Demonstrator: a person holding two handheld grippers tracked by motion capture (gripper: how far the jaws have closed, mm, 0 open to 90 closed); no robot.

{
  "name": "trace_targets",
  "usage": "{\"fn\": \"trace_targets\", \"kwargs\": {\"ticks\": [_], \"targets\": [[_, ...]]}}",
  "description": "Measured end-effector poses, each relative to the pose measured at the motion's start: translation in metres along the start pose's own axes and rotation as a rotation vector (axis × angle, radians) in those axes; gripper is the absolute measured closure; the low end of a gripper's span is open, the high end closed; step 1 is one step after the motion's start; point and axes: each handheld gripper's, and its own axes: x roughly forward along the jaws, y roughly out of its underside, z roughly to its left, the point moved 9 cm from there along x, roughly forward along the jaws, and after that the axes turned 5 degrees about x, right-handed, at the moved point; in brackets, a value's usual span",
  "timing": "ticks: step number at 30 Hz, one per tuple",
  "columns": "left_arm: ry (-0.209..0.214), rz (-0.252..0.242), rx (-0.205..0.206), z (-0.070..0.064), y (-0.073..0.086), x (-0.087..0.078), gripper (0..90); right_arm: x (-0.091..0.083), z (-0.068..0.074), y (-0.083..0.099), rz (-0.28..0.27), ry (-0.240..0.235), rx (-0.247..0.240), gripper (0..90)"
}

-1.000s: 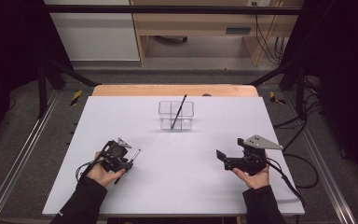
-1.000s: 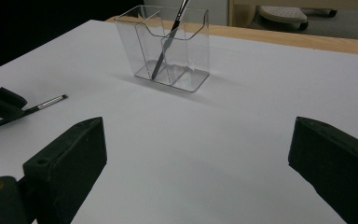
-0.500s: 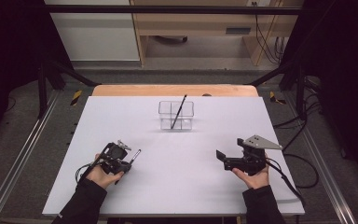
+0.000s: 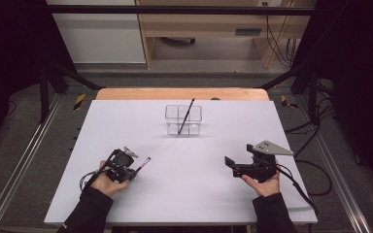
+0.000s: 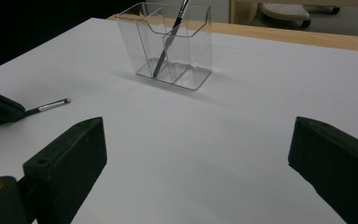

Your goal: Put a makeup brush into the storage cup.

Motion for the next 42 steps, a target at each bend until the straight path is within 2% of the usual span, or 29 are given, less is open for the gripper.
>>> {"fn": "trace_targets", "kwargs": {"ticks": [9, 19, 28, 42], "targets": [[0.015, -0.005, 0.013, 0.001, 0.0, -0.001, 83.5, 0.001, 0.0, 0.001, 0.005, 0.001, -0.004, 4.9], [-0.02, -0.144, 0.005, 0.001, -0.011, -0.019, 83.6, 0.001, 0.001, 0.001, 0.005, -0.006, 0.001, 5.1], [-0.047, -0.266, -0.019, 0.0, -0.018, -0.035, 83.6, 0.001, 0.003, -0.001, -0.004, -0.014, -0.001, 5.4], [-0.081, -0.396, -0.022, -0.01, -0.031, -0.054, 83.6, 0.002, 0.016, -0.011, -0.038, -0.061, 0.019, 6.2]]}}
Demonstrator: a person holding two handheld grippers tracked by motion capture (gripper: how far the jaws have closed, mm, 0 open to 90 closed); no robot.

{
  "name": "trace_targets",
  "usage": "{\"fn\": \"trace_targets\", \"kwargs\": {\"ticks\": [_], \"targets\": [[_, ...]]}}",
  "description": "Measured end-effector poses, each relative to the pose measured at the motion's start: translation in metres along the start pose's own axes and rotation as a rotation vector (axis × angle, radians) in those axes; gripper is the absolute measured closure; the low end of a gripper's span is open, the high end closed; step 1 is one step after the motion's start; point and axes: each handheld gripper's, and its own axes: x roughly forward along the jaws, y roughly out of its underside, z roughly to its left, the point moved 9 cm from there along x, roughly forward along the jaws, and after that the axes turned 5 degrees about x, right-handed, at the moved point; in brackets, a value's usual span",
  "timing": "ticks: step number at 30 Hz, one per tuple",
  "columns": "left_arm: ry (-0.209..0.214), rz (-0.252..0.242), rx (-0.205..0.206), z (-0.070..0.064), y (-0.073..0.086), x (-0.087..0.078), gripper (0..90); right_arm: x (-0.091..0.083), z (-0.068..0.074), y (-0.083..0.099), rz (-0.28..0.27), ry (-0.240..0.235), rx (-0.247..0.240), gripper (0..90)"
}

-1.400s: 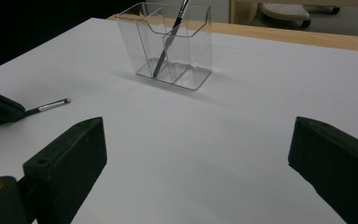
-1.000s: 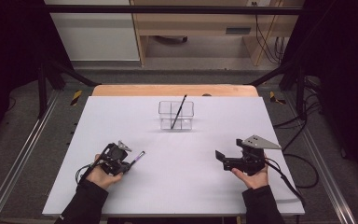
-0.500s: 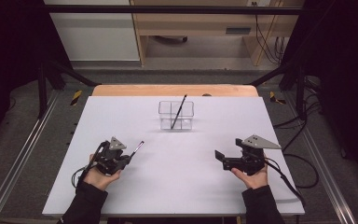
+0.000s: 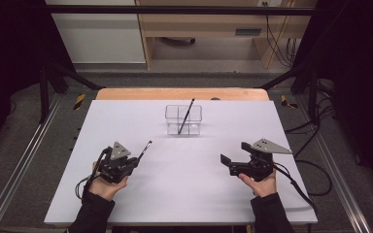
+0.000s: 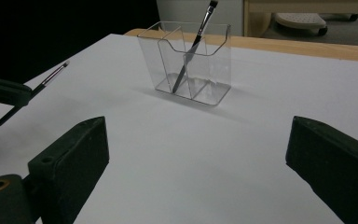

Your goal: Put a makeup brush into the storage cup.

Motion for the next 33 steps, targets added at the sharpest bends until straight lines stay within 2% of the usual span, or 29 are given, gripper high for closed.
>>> {"fn": "trace_targets", "kwargs": {"ticks": [8, 15, 23, 33], "targets": [[-0.014, -0.063, -0.001, -0.006, -0.012, -0.006, 83.6, 0.005, 0.01, -0.008, -0.017, -0.031, 0.007, 6.2], [-0.017, -0.117, -0.011, -0.011, -0.024, -0.011, 83.6, 0.009, 0.026, -0.022, -0.063, -0.072, 0.034, 6.9], [-0.019, -0.158, -0.005, -0.018, -0.036, -0.013, 83.6, 0.016, 0.04, -0.036, -0.1, -0.104, 0.057, 7.9], [-0.004, -0.197, -0.001, -0.029, -0.051, -0.01, 83.6, 0.024, 0.052, -0.041, -0.107, -0.126, 0.076, 9.9]]}}
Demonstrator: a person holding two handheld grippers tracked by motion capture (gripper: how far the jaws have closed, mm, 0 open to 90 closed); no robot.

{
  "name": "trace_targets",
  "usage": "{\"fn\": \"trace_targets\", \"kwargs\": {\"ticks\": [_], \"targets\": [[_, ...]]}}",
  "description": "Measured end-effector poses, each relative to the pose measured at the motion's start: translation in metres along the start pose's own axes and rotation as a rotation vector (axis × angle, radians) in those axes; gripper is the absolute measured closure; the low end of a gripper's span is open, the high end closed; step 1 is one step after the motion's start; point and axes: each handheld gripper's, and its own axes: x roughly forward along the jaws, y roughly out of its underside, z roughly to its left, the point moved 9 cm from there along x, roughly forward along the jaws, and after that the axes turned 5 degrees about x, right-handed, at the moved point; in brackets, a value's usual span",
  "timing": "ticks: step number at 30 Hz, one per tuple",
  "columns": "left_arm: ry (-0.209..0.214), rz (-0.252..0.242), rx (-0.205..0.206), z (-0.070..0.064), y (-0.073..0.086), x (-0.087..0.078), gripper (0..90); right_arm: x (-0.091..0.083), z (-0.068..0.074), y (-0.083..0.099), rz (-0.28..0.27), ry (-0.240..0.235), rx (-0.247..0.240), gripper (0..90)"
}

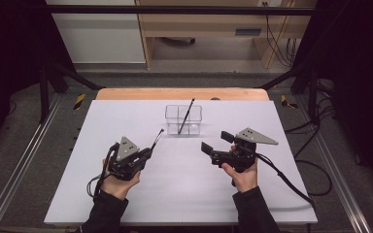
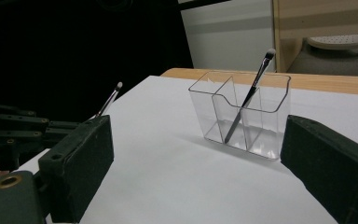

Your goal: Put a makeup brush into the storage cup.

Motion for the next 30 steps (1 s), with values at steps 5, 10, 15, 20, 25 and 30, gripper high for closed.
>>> {"fn": "trace_targets", "kwargs": {"ticks": [5, 10, 15, 20, 25, 30], "targets": [[0.007, -0.022, -0.005, -0.006, -0.007, 0.003, 83.6, 0.004, 0.002, 0.0, -0.002, -0.006, 0.015, 11.2], [0.02, -0.042, -0.004, -0.013, -0.014, 0.007, 83.6, 0.008, 0.004, 0.0, -0.002, -0.01, 0.026, 12.0], [0.023, -0.051, -0.007, -0.017, -0.017, 0.01, 83.7, 0.011, 0.005, 0.001, 0.0, -0.012, 0.032, 12.5], [0.027, -0.058, -0.008, -0.02, -0.019, 0.013, 83.6, 0.014, 0.005, 0.001, 0.0, -0.012, 0.04, 13.3], [0.03, -0.074, -0.014, -0.023, -0.023, 0.016, 83.6, 0.018, 0.006, 0.002, 0.009, -0.015, 0.047, 14.6], [0.036, -0.084, -0.021, -0.026, -0.025, 0.019, 83.6, 0.023, 0.007, 0.004, 0.016, -0.019, 0.058, 15.9]]}}
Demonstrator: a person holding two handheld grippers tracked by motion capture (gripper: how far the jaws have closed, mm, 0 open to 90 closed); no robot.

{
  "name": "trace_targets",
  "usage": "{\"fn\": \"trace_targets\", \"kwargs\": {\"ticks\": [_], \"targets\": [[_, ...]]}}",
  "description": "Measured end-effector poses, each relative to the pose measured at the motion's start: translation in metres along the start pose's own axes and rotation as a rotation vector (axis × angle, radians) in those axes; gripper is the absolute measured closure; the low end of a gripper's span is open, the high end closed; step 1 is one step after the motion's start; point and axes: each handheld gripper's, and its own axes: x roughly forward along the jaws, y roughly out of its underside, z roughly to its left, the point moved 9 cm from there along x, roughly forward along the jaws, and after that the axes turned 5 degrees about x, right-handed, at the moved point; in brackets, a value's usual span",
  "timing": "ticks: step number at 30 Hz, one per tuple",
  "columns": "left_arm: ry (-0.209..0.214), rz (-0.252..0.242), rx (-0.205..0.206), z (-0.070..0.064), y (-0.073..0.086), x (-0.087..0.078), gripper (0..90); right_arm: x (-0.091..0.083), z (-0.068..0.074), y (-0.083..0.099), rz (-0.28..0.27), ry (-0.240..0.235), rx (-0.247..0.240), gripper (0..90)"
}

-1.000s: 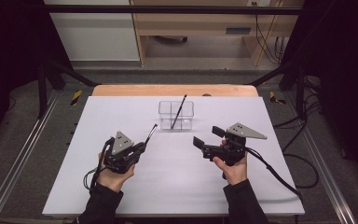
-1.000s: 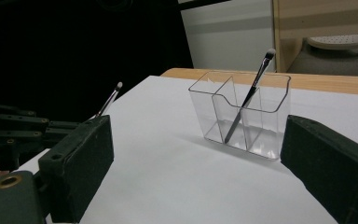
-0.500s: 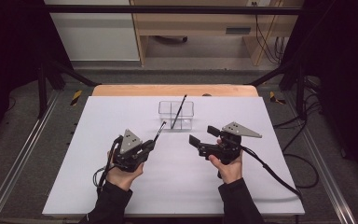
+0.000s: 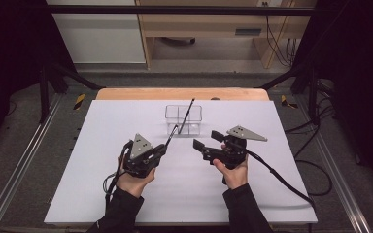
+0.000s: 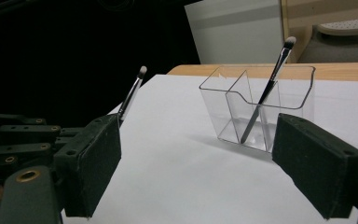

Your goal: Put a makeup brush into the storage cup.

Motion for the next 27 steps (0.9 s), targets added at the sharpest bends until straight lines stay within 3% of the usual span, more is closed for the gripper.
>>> {"fn": "trace_targets", "kwargs": {"ticks": [11, 27], "targets": [[0.02, -0.029, -0.016, -0.012, -0.006, 0.011, 83.6, 0.007, 0.004, 0.001, 0.003, -0.014, 0.021, 18.8], [0.047, -0.056, 0.008, -0.032, -0.017, 0.023, 83.6, 0.013, 0.009, 0.004, 0.0, -0.051, 0.059, 30.4]]}}
